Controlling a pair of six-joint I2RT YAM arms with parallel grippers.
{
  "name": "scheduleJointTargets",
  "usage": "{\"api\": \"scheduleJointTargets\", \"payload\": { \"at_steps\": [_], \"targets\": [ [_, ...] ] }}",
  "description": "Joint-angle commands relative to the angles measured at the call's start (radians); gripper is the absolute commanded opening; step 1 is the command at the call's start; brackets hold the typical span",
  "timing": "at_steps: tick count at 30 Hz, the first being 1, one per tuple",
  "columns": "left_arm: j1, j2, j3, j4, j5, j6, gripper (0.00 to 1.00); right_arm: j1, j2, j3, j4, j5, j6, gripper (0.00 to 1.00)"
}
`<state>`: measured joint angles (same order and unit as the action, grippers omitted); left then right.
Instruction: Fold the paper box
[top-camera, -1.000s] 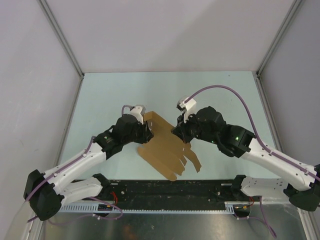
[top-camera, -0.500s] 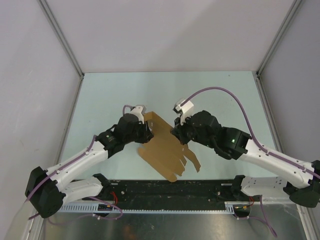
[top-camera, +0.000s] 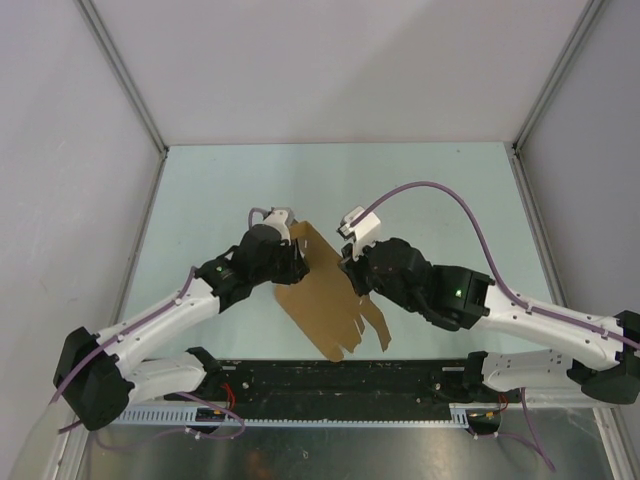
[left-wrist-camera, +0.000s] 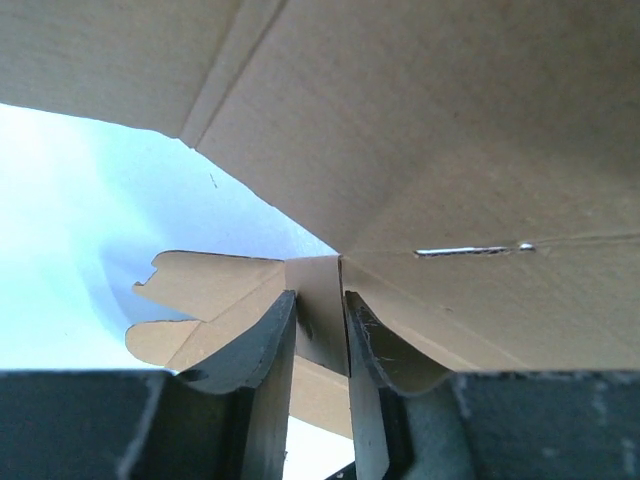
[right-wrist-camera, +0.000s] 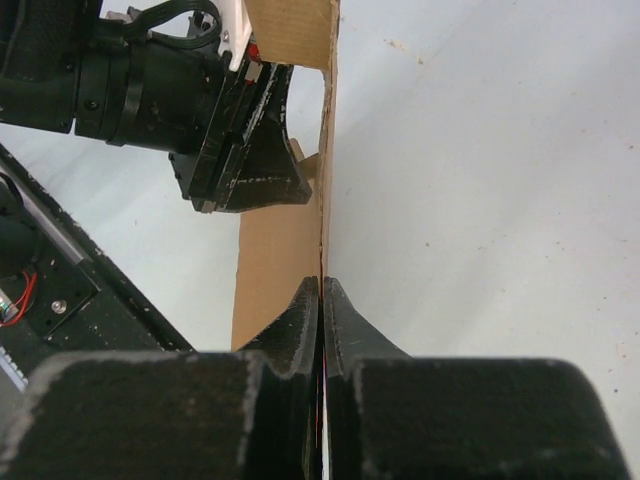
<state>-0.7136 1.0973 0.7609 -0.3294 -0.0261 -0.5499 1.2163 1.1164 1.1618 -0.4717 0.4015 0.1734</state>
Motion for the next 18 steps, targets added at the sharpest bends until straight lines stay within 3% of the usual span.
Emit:
{"api": "scheduleJointTargets", "payload": {
  "at_steps": [1, 18],
  "targets": [
    [-0.018, 0.003, 0.043, -0.031, -0.026, -0.004, 0.31, 0.012, -0.001, 0.047, 0.111, 0.074, -0.018, 0.01],
    [-0.023, 0.03, 0.084, -0.049, -0.064, -0.007, 0.22, 0.031, 0.016, 0.047, 0.123, 0.059, -0.005, 0.02]
  ]
}}
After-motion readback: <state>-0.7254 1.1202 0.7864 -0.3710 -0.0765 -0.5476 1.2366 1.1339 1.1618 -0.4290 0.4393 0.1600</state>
